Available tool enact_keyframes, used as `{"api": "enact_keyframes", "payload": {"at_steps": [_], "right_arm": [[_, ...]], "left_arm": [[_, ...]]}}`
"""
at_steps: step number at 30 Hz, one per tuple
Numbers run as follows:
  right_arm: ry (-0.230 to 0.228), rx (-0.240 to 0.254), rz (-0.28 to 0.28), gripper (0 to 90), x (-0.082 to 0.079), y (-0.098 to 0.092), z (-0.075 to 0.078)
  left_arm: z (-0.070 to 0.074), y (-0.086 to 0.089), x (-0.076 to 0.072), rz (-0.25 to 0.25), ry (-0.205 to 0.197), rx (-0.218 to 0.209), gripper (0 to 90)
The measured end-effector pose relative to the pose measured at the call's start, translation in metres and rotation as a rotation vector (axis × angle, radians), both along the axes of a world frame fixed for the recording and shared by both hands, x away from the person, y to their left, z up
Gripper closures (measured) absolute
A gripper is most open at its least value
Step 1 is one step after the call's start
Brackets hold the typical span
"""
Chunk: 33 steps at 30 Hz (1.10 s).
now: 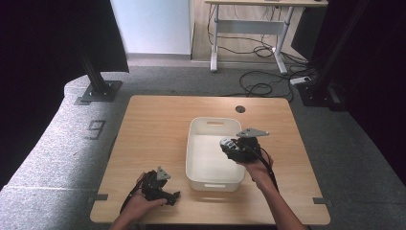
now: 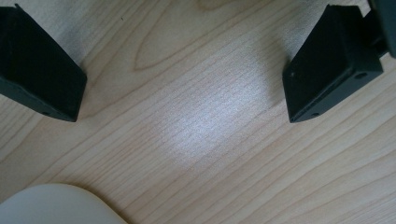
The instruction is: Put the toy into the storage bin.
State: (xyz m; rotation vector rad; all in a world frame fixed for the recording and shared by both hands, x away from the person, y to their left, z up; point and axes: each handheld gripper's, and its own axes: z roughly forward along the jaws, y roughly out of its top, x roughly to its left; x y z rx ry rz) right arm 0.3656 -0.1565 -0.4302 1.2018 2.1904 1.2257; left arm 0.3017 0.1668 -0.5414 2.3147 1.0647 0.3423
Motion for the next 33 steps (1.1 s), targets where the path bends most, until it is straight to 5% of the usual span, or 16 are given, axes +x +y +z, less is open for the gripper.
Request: {"api": "enact_keyframes", "payload": {"at_steps": [33], "right_arm": [[0.045,-0.033,0.033,50.0,0.019,0.042,-0.011]], "left_arm": [[0.0,-0.001,0.0,-0.003,-0.002,0.0,0.0]]}}
